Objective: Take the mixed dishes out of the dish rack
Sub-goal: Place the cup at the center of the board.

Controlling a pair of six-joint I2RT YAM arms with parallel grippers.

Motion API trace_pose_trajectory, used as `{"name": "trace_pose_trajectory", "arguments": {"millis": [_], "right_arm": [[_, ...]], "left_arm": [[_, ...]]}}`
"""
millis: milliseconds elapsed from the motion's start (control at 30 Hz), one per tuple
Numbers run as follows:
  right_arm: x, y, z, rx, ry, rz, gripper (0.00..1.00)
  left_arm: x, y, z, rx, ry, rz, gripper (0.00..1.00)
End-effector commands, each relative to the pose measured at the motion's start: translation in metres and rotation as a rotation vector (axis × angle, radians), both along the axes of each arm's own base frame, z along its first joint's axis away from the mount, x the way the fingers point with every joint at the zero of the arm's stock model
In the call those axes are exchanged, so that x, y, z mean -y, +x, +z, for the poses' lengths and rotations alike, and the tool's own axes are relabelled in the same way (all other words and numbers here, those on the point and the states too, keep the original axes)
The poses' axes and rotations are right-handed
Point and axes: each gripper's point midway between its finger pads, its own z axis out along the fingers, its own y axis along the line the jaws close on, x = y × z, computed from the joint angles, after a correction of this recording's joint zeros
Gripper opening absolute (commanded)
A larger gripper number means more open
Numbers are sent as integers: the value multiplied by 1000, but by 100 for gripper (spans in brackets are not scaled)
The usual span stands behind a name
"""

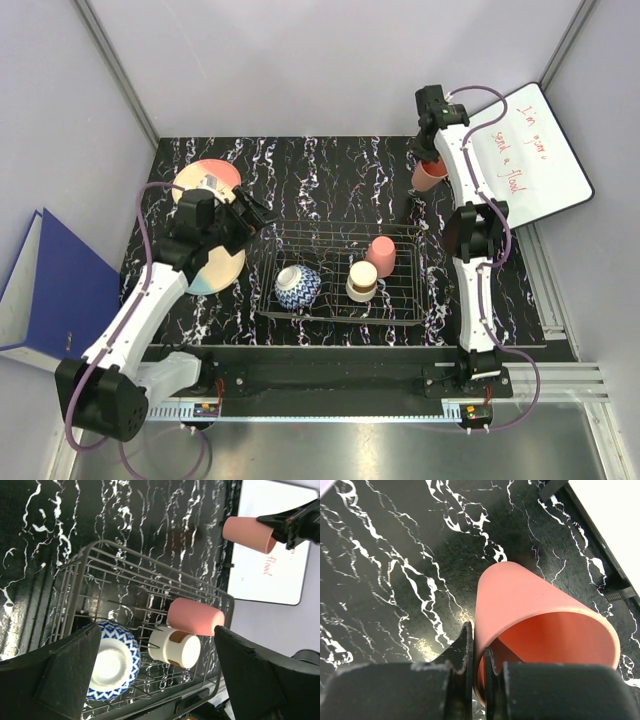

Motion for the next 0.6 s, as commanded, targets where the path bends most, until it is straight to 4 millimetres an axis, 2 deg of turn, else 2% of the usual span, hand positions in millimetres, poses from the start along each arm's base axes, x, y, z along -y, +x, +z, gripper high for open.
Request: {"name": "trace_pose_trajectory", "arguments": {"millis": [0, 33, 167, 300, 333, 400, 467, 500, 533, 567], "right_arm": [[4, 3, -4, 0, -16, -29, 0], [5, 3, -16, -25, -33, -34, 0], [14, -2, -40, -93, -69, -34, 0], [18, -4, -51, -118, -85, -30, 0], [17, -4, -50, -117, -85, -25, 0], [16, -1, -45, -100, -80, -19, 12], [16, 0, -31, -70, -73, -16, 21], [15, 3, -24, -46, -66, -17, 30], [13, 3, -9, -15, -55, -12, 34], [13, 4, -3, 0, -50, -11, 39]], "left_arm": [[8, 2, -7, -3, -1, -54, 99], [9, 3, -9, -10, -2, -58, 99], [11, 5, -19, -38, 2, -66, 99], [12, 6, -23, -46, 5, -70, 99], [13, 7, -23, -47, 3, -72, 99], [13, 7, -23, -46, 4, -75, 99], [13, 6, -23, -44, 4, -77, 99], [13, 6, -22, -41, 6, -79, 99], [13, 7, -20, -37, 5, -76, 99], [13, 6, -18, -30, 4, -79, 99]]}}
